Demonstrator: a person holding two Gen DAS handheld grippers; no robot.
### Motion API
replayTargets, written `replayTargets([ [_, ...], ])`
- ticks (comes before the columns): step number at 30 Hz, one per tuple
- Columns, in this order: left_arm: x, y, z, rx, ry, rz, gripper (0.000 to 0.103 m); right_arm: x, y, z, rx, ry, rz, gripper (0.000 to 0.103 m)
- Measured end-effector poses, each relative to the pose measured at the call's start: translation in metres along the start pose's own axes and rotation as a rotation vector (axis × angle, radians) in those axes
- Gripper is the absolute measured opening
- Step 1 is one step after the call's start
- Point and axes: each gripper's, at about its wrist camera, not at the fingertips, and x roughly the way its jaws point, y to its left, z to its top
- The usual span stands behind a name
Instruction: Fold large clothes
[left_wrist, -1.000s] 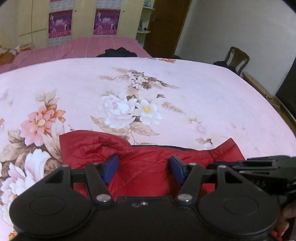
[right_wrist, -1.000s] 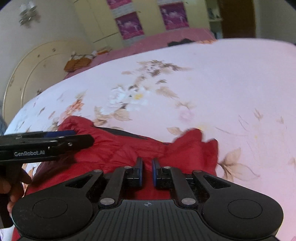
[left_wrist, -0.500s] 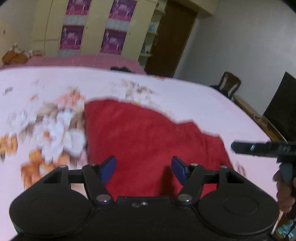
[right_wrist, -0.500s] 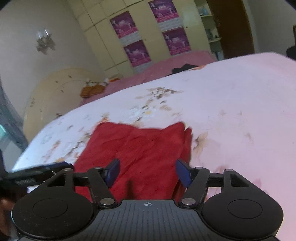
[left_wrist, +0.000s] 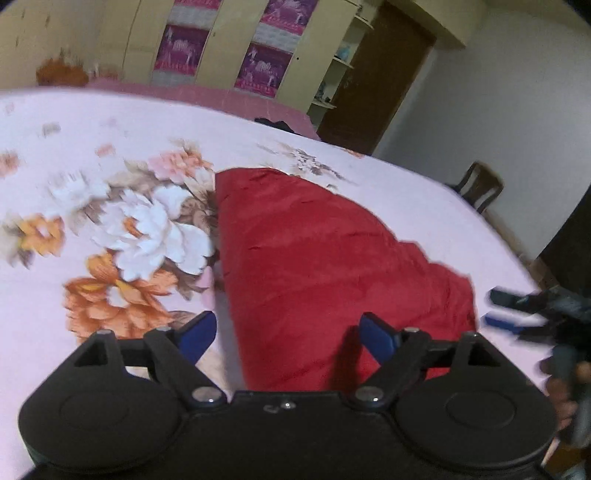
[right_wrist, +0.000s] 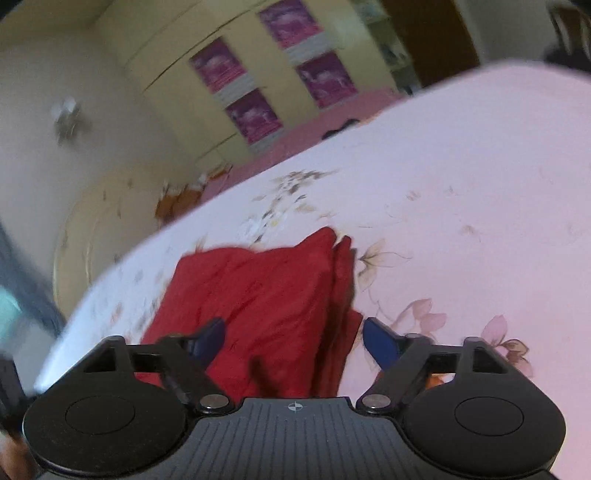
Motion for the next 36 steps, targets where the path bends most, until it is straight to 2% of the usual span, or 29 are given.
replayTargets([
  [3,0.013,0.008,0.003,-0.110,0.018,-0.096,0.080,0.027,-0.026,0.011,0.137,0.039,0.053,0.080],
  [6,0.022,0.012,0.002,-0.151,0.019,-0.114,0.080,0.045,-0.044,0.011,0.223,0.087,0.060,0.080],
  [9,0.027,0.019,0.001,-0.183,0.024,-0.127,0.078,0.042,-0.053,0.009,0.247,0.085,0.070,0.079],
  [10,0.028,0.021,0.001,-0.185,0.027,-0.129,0.078,0.041,-0.052,0.009,0.245,0.094,0.067,0.077],
  [12,0.032,0.026,0.000,-0.193,0.040,-0.132,0.078,0.043,-0.050,0.011,0.237,0.135,0.068,0.062],
  [13,0.033,0.028,-0.001,-0.198,0.046,-0.137,0.078,0.044,-0.048,0.010,0.241,0.157,0.075,0.059],
  [18,0.042,0.038,-0.006,-0.248,0.065,-0.164,0.078,0.049,-0.051,0.009,0.276,0.181,0.085,0.055],
  [22,0.047,0.044,-0.010,-0.302,0.062,-0.195,0.076,0.048,-0.054,0.006,0.296,0.197,0.123,0.036],
  [24,0.045,0.040,-0.009,-0.292,0.050,-0.196,0.065,0.049,-0.054,0.003,0.295,0.189,0.138,0.026],
  [26,0.042,0.031,-0.006,-0.253,0.047,-0.163,0.059,0.046,-0.050,0.001,0.272,0.170,0.152,0.019],
  [29,0.034,0.011,0.000,-0.148,0.051,-0.080,0.056,0.035,-0.040,-0.001,0.219,0.129,0.141,0.017],
  [31,0.037,0.003,0.001,-0.099,0.067,-0.036,0.057,0.043,-0.039,-0.004,0.197,0.141,0.108,0.017],
  [36,0.032,-0.008,0.006,-0.048,0.068,0.003,0.053,0.041,-0.028,-0.002,0.168,0.127,0.075,0.017],
])
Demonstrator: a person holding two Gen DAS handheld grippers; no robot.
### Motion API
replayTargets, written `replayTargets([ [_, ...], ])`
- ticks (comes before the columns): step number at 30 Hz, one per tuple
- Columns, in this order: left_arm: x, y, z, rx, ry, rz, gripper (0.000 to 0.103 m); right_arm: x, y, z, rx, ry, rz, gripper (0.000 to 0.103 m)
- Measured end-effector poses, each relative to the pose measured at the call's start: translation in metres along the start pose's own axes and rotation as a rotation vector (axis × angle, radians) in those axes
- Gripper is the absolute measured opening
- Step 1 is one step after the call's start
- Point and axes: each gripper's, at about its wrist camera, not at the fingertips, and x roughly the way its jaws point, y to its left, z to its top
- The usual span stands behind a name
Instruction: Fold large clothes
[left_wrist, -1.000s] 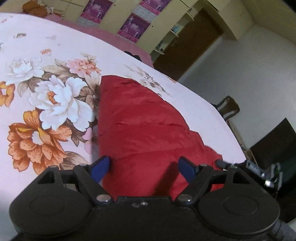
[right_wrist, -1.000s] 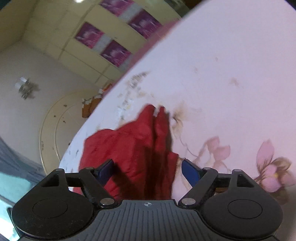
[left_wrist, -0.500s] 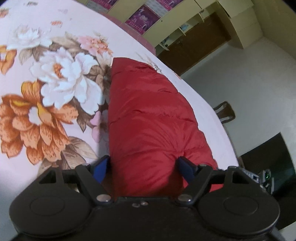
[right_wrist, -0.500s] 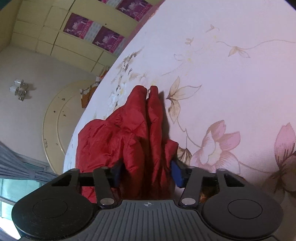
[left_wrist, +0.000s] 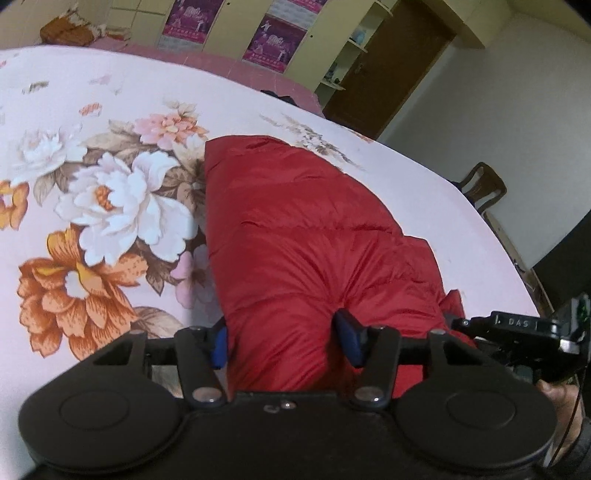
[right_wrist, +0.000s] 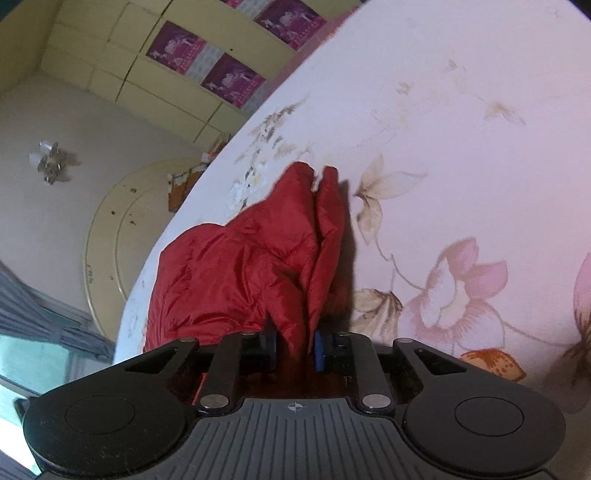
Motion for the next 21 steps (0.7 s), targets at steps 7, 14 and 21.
replayTargets([
  [7,-0.024,-0.007,0.011,0.068,-0.047,-0.025,0.050,-0.023,0.035,-0.011,-0.051,-0.072,-0.018,0.017],
  [14,-0.064,0.015,0.030,0.155,-0.062,-0.049,0.050,-0.019,0.094,-0.037,-0.078,-0.124,-0.039,0.017],
  [21,-0.104,0.092,0.049,0.146,-0.061,-0.051,0.050,0.037,0.166,-0.065,-0.108,-0.103,-0.053,0.017],
])
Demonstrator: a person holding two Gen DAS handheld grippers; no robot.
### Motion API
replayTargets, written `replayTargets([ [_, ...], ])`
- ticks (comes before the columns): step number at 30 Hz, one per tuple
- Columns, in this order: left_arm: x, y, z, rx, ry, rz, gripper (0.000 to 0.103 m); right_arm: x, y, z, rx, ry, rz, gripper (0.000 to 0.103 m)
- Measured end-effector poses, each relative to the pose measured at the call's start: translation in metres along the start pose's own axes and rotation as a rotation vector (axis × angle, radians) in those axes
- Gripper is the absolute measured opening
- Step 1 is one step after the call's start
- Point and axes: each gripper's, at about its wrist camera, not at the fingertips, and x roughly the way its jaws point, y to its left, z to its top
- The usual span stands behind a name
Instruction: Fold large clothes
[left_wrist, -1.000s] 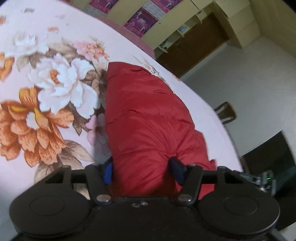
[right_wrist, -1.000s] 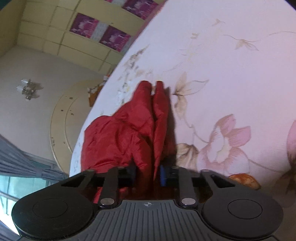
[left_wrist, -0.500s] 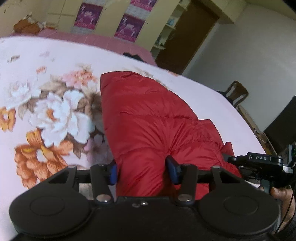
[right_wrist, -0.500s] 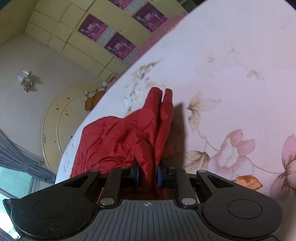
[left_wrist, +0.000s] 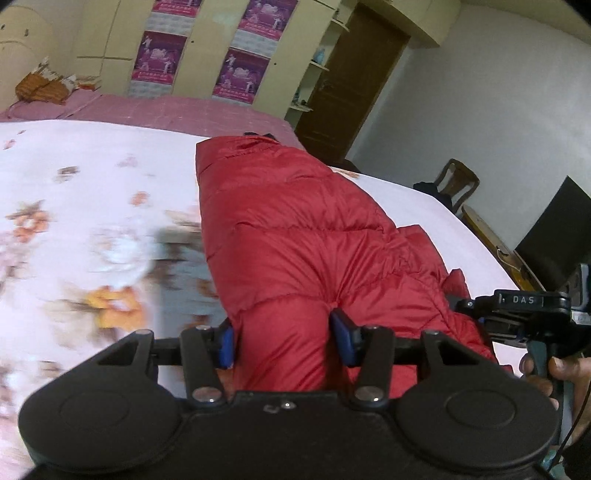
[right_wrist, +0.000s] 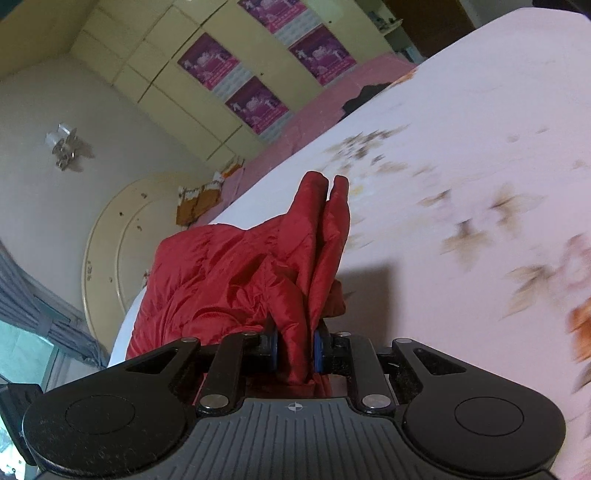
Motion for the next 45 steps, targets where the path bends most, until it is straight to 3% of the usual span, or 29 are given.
replayTargets([
  [9,-0.050,0.128,-0.004,-0.123,0.011,0.036,0.050,0.103,0.096,-0.041,-0.054,0.087,0.026,0.017],
  [15,-0.059,0.194,-0.012,-0.207,0.041,0.036,0.051,0.169,0.126,-0.059,-0.075,0.167,0.024,0.017],
  [16,-0.053,0.203,-0.016,-0.217,0.065,0.030,0.052,0.179,0.125,-0.062,-0.081,0.179,0.014,0.017],
  [18,-0.047,0.225,-0.027,-0.288,0.039,-0.021,0.071,0.194,0.113,-0.070,-0.055,0.189,-0.012,0.017],
  [19,-0.046,0.231,-0.030,-0.314,0.025,-0.030,0.075,0.199,0.104,-0.073,-0.023,0.191,-0.006,0.017],
  [22,-0.047,0.236,-0.037,-0.330,0.001,-0.061,0.078,0.200,0.088,-0.072,0.023,0.187,0.014,0.017],
  [25,-0.051,0.244,-0.042,-0.334,-0.028,-0.071,0.079,0.197,0.087,-0.070,-0.015,0.181,0.010,0.020],
  [28,-0.057,0.262,-0.046,-0.333,-0.024,-0.085,0.079,0.193,0.081,-0.071,0.002,0.170,-0.008,0.032],
  [29,-0.059,0.265,-0.047,-0.325,-0.022,-0.084,0.079,0.189,0.080,-0.071,0.009,0.162,-0.024,0.041],
  [31,-0.068,0.268,-0.043,-0.303,-0.029,-0.068,0.079,0.177,0.077,-0.068,0.026,0.140,-0.031,0.041],
  [32,-0.076,0.267,-0.040,-0.292,-0.047,-0.047,0.076,0.169,0.083,-0.065,0.012,0.117,-0.038,0.040],
  [35,-0.103,0.268,-0.025,-0.260,-0.145,-0.011,0.073,0.141,0.107,-0.047,-0.076,0.020,-0.030,0.027],
  [37,-0.101,0.264,-0.005,-0.205,-0.169,-0.026,0.060,0.143,0.132,-0.034,-0.171,-0.007,-0.015,0.013],
  [41,-0.050,0.236,0.042,-0.039,-0.108,-0.040,0.049,0.202,0.199,-0.030,-0.424,0.066,0.018,0.009],
  [45,0.007,0.221,0.062,0.006,-0.027,-0.021,0.048,0.268,0.233,-0.043,-0.568,0.157,0.017,0.009],
])
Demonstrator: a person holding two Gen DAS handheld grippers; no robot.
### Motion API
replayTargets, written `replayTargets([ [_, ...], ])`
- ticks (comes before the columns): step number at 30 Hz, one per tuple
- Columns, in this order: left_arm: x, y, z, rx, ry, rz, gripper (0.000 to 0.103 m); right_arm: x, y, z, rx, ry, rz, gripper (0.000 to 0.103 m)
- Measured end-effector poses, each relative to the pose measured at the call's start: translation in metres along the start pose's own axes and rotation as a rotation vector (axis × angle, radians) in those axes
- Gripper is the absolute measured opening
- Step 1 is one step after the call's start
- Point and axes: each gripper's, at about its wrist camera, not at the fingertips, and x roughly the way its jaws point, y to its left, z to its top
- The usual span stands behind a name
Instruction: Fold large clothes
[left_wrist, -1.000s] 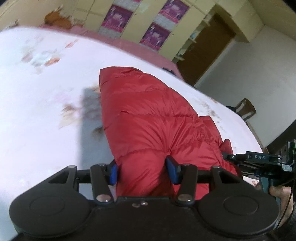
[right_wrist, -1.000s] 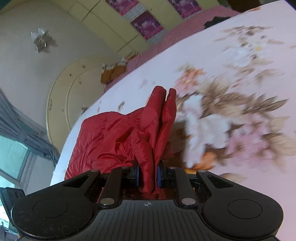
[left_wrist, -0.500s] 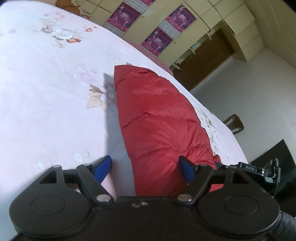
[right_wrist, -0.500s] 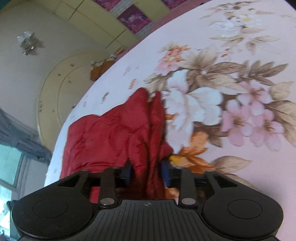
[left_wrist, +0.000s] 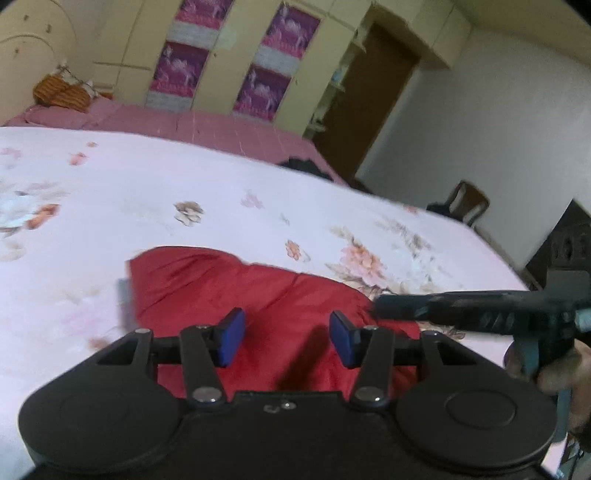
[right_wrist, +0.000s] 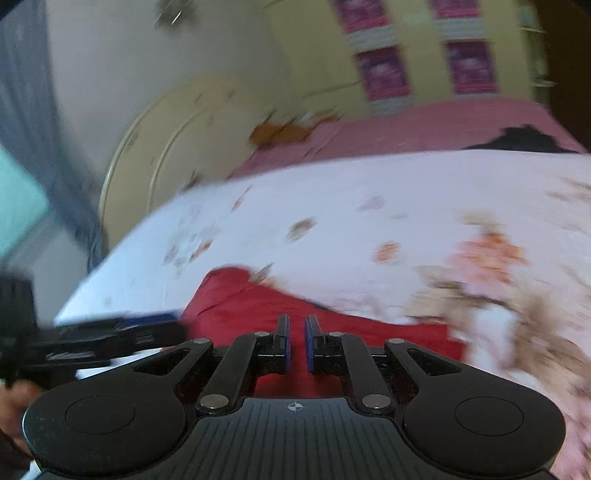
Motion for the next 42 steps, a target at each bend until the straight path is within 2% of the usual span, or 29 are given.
replayTargets([
  [2,0.019,0.002,0.003,-0.008,0.040,0.017,0.048,0.028,-0.003,-0.004,-0.028,0.066,-0.046,0.009],
  [4,0.030,0.004,0.002,-0.005,0.064,0.033,0.048,0.046,-0.017,-0.014,-0.001,0.113,-0.087,0.009],
  [7,0.029,0.013,-0.004,-0.030,0.073,0.025,0.042,0.049,-0.040,-0.022,0.077,0.103,-0.058,0.007],
  [9,0.026,0.020,-0.007,-0.039,0.062,0.015,0.035,0.044,-0.046,-0.026,0.080,0.095,-0.066,0.000],
  [10,0.024,0.023,-0.008,-0.045,0.058,0.014,0.034,0.042,-0.047,-0.027,0.072,0.091,-0.077,0.000],
  [12,0.017,0.027,-0.010,-0.051,0.045,0.009,0.033,0.034,-0.053,-0.031,0.078,0.085,-0.078,0.000],
  [16,-0.004,0.022,-0.012,-0.050,0.008,0.036,0.037,0.011,-0.067,-0.033,0.086,0.087,-0.151,0.000],
  [19,-0.041,0.002,-0.018,-0.030,-0.045,0.024,0.038,-0.045,-0.056,-0.032,0.067,-0.036,-0.137,0.000],
  [20,-0.051,-0.010,-0.023,-0.005,-0.054,0.014,0.038,-0.061,-0.049,-0.034,0.069,-0.063,-0.097,0.007],
  [21,-0.057,-0.024,-0.030,0.026,-0.056,0.006,0.038,-0.069,-0.039,-0.038,0.048,-0.070,-0.066,0.032],
  [23,-0.062,-0.045,-0.045,0.064,-0.048,-0.007,0.038,-0.074,-0.015,-0.049,-0.041,-0.087,-0.048,0.063],
  [24,-0.060,-0.055,-0.054,0.092,-0.033,0.005,0.040,-0.071,-0.006,-0.056,-0.085,-0.078,-0.030,0.061],
  [25,-0.056,-0.061,-0.063,0.120,-0.016,0.037,0.040,-0.063,-0.001,-0.064,-0.111,-0.042,-0.040,0.054],
  [26,-0.052,-0.063,-0.071,0.130,-0.004,0.067,0.040,-0.054,-0.002,-0.072,-0.111,0.005,-0.067,0.027],
  [27,-0.049,-0.062,-0.078,0.124,-0.001,0.076,0.040,-0.048,-0.009,-0.079,-0.084,0.033,-0.096,0.014],
  [28,-0.048,-0.060,-0.084,0.124,-0.003,0.080,0.040,-0.047,-0.020,-0.087,-0.046,0.030,-0.104,0.012],
  [29,-0.046,-0.058,-0.088,0.124,-0.003,0.085,0.039,-0.046,-0.029,-0.092,-0.012,0.032,-0.100,0.000],
  [31,-0.045,-0.056,-0.088,0.099,0.002,0.083,0.039,-0.044,-0.040,-0.098,0.033,0.045,-0.087,0.000],
  [34,-0.051,-0.060,-0.086,0.112,0.006,0.105,0.037,-0.051,-0.036,-0.094,0.039,0.054,-0.103,0.000],
  [36,-0.070,-0.067,-0.086,0.108,-0.010,0.105,0.037,-0.079,-0.025,-0.089,0.035,0.023,-0.104,0.000],
  [38,-0.096,-0.080,-0.095,0.125,-0.044,0.080,0.037,-0.108,-0.010,-0.091,-0.010,-0.028,-0.051,0.000],
  [40,-0.116,-0.090,-0.107,0.145,-0.046,0.077,0.037,-0.132,0.008,-0.100,-0.046,-0.049,0.005,0.013],
  [41,-0.125,-0.095,-0.115,0.149,-0.047,0.082,0.037,-0.141,0.016,-0.106,-0.064,-0.056,0.021,0.032],
  [42,-0.132,-0.098,-0.122,0.145,-0.048,0.084,0.037,-0.149,0.024,-0.113,-0.084,-0.066,0.030,0.038],
])
